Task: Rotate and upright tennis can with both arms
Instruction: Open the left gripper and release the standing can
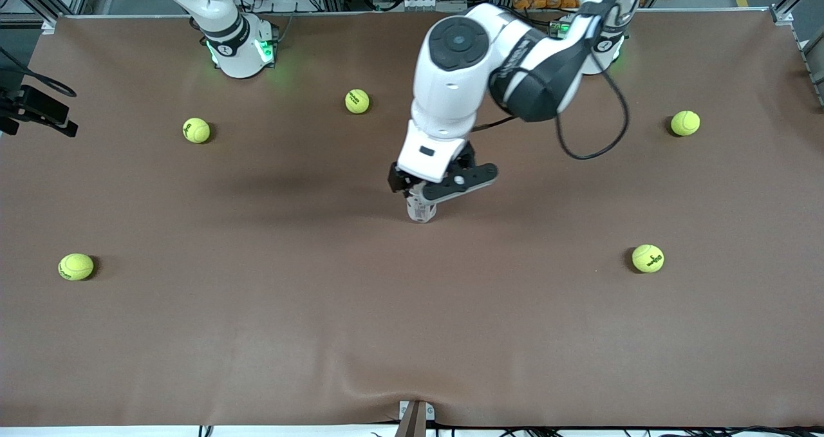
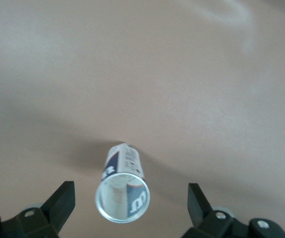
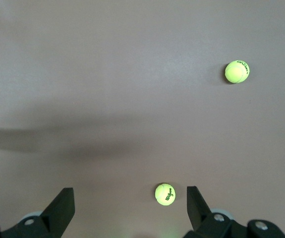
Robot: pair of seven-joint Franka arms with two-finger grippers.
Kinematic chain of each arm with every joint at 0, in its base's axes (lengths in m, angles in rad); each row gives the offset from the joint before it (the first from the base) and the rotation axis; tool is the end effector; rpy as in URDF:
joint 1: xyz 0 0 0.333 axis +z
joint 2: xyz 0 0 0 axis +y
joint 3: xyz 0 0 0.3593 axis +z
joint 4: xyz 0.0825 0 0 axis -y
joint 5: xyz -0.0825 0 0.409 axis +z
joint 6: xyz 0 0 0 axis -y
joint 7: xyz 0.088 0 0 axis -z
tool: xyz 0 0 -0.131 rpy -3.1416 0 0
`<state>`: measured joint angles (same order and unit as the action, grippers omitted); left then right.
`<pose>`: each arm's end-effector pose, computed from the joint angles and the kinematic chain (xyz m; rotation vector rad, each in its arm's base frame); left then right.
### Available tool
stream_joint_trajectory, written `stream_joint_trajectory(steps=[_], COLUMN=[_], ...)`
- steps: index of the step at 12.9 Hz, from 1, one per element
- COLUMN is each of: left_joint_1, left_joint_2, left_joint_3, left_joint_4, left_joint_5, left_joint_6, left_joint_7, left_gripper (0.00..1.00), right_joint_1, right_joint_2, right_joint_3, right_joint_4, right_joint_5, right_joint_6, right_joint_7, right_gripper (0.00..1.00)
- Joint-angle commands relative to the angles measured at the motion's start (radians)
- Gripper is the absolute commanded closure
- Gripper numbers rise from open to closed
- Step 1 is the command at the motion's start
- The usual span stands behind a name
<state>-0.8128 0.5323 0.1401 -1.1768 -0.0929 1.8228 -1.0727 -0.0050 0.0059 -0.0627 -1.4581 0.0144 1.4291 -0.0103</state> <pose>0.5799 -0.5093 0.5085 2.9770 0.5949 0.0904 0.5647 -0.0361 0.6835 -3.1247 0.0869 0.0536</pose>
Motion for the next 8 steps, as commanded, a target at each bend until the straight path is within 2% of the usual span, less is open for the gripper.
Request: stream_joint_trajectory(steps=[1, 3, 8], left_joint_1=[0.052, 0.122, 0.233], left_joint_2=[-0.052, -0.080, -0.129], left_joint_3=[0.001, -0.002, -0.001], left_joint_4=[-0.012, -0.021, -0.021], left_joint_5=[0.032, 0.038, 0.059], left_joint_6=[-0.059, -0.069, -0.157], left_joint_7=[0.031, 0.147, 0.262], left_gripper=[0.00, 0.00, 0.00], right_joint_1=[-0.006, -0.006, -0.006], right_joint_2=[0.000, 0.000, 0.000], right_joint_3=[0.004, 0.004, 0.004], right_joint_4=[0.004, 0.002, 0.001], right_joint_5=[0.010, 0.010, 0.010], right_joint_6=[-0.004, -0.006, -0.006], right_joint_7=[-0.005, -0.005, -0.005], right_gripper=[0.00, 0.00, 0.00])
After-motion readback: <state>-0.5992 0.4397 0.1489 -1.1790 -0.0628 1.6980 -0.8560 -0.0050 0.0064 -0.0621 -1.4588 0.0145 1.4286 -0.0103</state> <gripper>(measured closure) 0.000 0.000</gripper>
